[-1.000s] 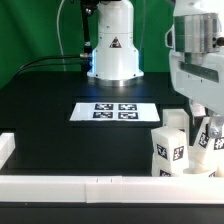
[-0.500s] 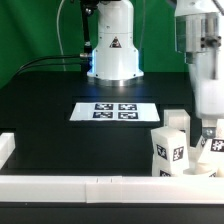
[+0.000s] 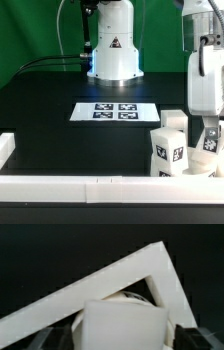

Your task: Assemble stool

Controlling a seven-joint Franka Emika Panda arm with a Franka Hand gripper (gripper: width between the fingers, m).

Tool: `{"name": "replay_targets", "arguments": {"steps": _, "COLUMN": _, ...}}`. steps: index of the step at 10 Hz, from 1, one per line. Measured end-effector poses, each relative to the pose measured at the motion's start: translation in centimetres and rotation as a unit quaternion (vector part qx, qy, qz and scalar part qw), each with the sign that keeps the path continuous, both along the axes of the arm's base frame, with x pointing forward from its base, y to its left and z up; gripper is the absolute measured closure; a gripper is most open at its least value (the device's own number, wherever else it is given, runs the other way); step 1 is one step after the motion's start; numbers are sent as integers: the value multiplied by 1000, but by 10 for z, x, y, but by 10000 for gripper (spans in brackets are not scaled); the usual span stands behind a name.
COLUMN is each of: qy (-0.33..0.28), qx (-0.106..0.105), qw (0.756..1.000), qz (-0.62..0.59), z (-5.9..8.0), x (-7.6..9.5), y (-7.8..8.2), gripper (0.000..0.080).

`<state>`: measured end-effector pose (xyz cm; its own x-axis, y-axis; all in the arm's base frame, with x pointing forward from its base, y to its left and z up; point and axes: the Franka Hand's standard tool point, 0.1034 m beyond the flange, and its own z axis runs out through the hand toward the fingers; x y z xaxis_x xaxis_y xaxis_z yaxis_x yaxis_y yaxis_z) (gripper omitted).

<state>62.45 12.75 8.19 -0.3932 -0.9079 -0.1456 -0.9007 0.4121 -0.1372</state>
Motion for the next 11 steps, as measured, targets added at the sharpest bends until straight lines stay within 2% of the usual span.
{"name": "replay_targets", "arguments": {"steps": 1, "qy": -9, "qx": -8, "qw": 999, "qz": 52, "z": 6, "x": 2, "y": 0, "gripper": 250}}
{"name": "replay_targets", "arguments": {"steps": 2, "qy": -23, "qx": -18, "qw": 992, "qz": 121, "z": 16, "x": 5, "y": 0, "gripper": 171}}
{"name": "replay_targets", "arguments": {"steps": 3, "qy": -34, "qx": -31, "qw": 980, "qz": 195, "z": 23, "x": 6, "y": 0, "gripper": 156}}
{"name": "replay_targets", "arguments": {"steps": 5, "qy": -28, "qx": -56, "qw": 941, "qz": 333, "z": 26, "x": 3, "y": 8, "gripper": 151}}
{"name": "replay_targets", "arguments": {"steps": 7, "qy": -32, "qx": -69, "qw": 921, "qz": 382, "z": 25, "x": 4, "y": 4, "gripper": 150}}
{"name": "replay_targets", "arguments": {"steps": 8, "qy": -32, "qx": -90, "qw": 879, "qz": 468, "z": 25, "x": 5, "y": 3, "gripper": 150}}
{"name": "replay_targets", "arguments": {"steps": 10, "qy": -43, "qx": -134, "qw": 770, "qz": 623, "z": 27, "x": 12, "y": -4, "gripper": 150}}
{"name": "replay_targets", "arguments": {"steps": 11, "qy": -42, "qx": -139, "qw": 690, "qz": 709, "z": 23, "x": 9, "y": -5, "gripper": 150}}
